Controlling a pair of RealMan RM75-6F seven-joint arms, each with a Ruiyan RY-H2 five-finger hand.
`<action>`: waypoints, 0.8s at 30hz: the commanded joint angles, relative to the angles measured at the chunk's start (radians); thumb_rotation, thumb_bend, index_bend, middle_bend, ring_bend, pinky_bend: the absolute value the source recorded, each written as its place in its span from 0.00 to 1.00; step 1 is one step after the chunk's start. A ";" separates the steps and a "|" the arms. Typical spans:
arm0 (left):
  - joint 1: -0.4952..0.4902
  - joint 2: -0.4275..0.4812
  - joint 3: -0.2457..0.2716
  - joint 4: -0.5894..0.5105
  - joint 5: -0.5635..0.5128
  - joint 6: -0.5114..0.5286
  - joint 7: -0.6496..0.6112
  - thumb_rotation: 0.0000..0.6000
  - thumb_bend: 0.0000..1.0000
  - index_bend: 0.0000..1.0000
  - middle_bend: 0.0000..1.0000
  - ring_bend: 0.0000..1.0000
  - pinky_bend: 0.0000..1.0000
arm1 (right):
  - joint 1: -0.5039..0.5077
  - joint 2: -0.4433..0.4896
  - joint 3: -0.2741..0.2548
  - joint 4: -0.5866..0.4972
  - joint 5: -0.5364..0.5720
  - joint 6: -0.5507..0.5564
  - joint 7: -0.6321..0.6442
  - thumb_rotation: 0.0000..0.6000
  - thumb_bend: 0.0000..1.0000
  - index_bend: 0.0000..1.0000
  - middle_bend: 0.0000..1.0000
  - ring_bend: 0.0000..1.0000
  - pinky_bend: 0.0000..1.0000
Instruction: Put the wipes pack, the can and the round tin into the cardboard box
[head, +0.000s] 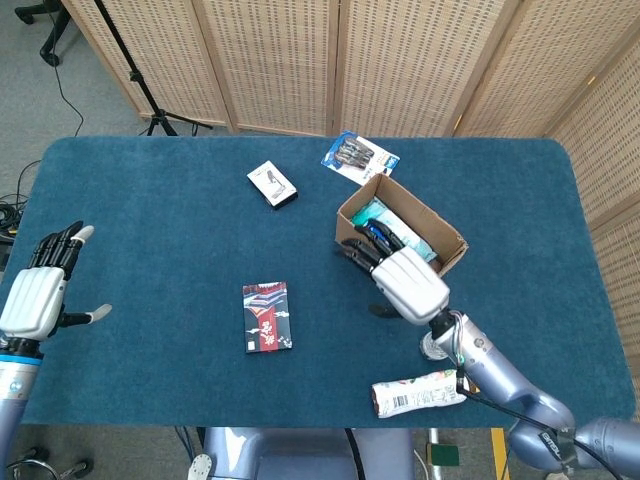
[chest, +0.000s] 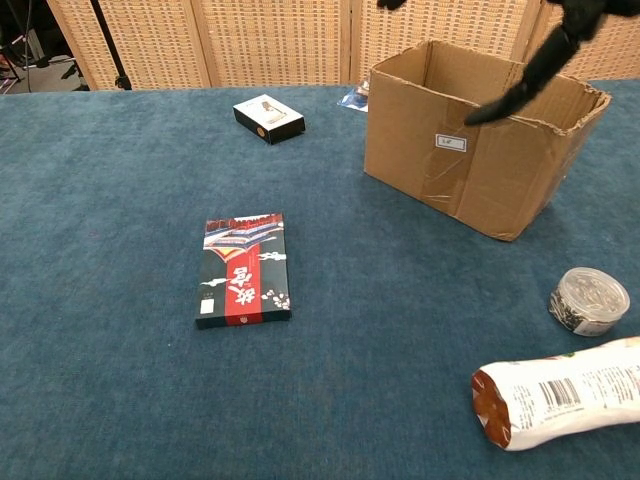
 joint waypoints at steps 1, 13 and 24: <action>-0.002 -0.003 0.000 0.001 -0.003 -0.004 0.005 1.00 0.00 0.00 0.00 0.00 0.00 | -0.029 0.056 -0.151 0.129 -0.264 -0.016 0.070 1.00 0.16 0.27 0.26 0.16 0.10; -0.007 -0.009 0.001 0.003 -0.009 -0.012 0.020 1.00 0.00 0.00 0.00 0.00 0.00 | -0.011 0.013 -0.185 0.293 -0.274 -0.107 -0.006 1.00 0.16 0.27 0.27 0.16 0.12; -0.013 -0.015 0.005 0.003 -0.012 -0.026 0.033 1.00 0.00 0.00 0.00 0.00 0.00 | -0.024 0.026 -0.232 0.308 -0.285 -0.140 -0.057 1.00 0.04 0.27 0.25 0.16 0.12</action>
